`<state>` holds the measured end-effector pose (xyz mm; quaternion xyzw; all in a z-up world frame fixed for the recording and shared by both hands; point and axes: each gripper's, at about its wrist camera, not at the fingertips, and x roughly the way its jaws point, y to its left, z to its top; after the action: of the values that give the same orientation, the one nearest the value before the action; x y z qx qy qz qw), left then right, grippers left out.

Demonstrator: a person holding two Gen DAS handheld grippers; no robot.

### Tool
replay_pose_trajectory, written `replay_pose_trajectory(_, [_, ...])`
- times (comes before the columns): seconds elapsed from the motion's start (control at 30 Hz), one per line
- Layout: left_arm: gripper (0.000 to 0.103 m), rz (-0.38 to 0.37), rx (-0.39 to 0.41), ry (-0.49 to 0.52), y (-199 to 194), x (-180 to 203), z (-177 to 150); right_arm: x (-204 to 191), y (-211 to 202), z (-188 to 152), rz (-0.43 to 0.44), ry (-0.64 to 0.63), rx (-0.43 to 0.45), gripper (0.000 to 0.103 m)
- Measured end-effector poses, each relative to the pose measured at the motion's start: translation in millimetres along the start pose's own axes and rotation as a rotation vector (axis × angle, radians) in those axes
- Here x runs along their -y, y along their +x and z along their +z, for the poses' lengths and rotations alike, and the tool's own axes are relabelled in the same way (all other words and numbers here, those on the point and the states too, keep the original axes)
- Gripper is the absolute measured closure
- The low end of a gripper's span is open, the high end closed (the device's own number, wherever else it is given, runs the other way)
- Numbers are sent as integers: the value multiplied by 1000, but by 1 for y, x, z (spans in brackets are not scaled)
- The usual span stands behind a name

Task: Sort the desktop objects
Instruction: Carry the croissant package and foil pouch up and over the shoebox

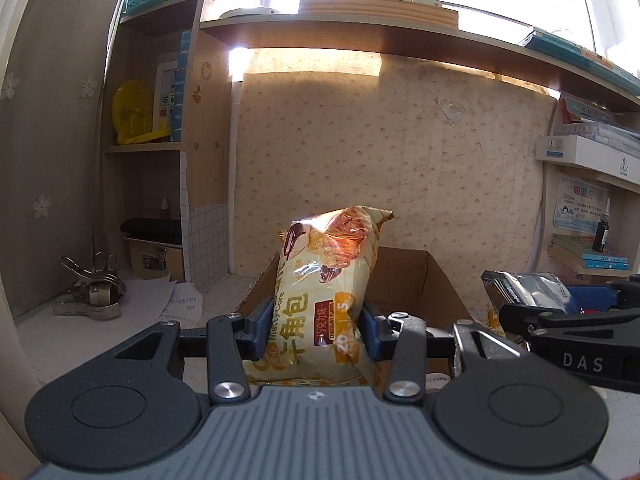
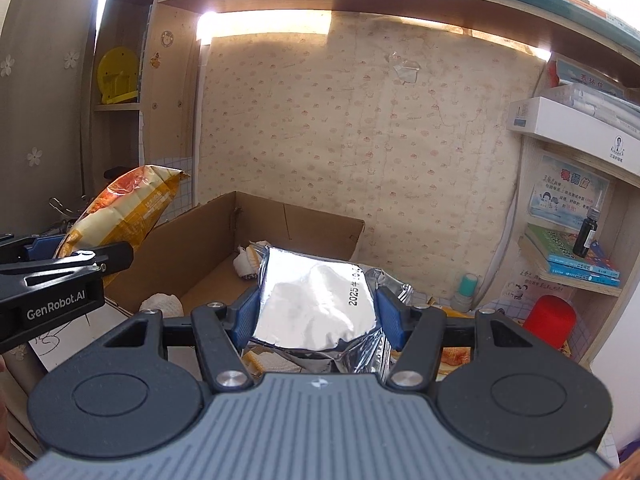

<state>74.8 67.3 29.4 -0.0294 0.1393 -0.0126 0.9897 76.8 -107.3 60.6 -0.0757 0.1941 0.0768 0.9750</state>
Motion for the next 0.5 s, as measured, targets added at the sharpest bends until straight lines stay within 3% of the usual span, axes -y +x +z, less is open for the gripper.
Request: replay_pose_trajectory(0.5, [57,23,-12,-3,11,-18,-1,-23,17,9,22,-39,-14,43])
